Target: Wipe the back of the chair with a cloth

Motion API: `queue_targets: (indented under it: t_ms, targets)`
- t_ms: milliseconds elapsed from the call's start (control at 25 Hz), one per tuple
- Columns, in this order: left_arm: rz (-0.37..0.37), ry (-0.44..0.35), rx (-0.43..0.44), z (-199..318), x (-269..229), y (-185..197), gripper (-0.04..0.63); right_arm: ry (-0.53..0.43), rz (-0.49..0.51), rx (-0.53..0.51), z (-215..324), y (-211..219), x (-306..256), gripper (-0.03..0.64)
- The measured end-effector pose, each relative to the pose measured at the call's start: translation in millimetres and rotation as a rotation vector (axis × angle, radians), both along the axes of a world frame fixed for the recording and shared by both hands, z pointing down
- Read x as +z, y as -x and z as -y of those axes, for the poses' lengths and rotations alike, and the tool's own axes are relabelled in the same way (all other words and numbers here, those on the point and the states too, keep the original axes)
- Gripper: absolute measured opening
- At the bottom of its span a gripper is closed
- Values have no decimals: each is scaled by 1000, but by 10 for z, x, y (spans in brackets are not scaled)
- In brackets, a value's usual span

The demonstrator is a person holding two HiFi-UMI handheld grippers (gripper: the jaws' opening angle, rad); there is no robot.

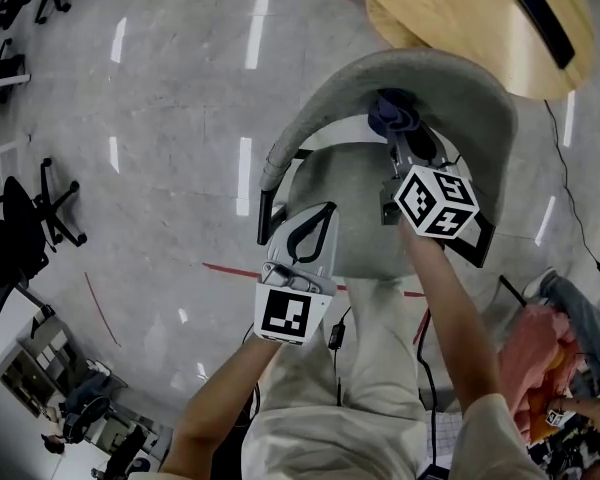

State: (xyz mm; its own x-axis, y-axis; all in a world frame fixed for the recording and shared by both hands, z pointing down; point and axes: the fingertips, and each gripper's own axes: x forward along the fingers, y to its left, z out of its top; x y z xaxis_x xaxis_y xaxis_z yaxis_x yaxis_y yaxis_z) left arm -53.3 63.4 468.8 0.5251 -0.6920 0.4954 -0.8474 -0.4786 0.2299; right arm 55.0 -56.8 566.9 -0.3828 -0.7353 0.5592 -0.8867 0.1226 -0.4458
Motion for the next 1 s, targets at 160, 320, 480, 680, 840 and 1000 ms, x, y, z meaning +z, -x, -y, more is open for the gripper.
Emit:
queue_targets:
  t_ms: [160, 320, 480, 680, 840, 1000]
  targets:
    - [11, 6, 22, -23, 42, -51, 0, 25, 28, 84, -5, -182, 22, 84]
    - [4, -5, 30, -26, 18, -105, 0, 46, 53, 175, -62, -379, 55, 84]
    - [2, -7, 40, -29, 5, -139, 0, 58, 56, 262, -104, -577, 62, 84]
    - [3, -5, 67, -63, 17, -195, 0, 75, 61, 364, -189, -802, 101, 84]
    - [1, -4, 82, -78, 18, -259, 0, 85, 75, 444, -249, -972, 107, 84]
    - [8, 1, 107, -114, 72, -308, 0, 99, 84, 516, -363, -1119, 172, 84]
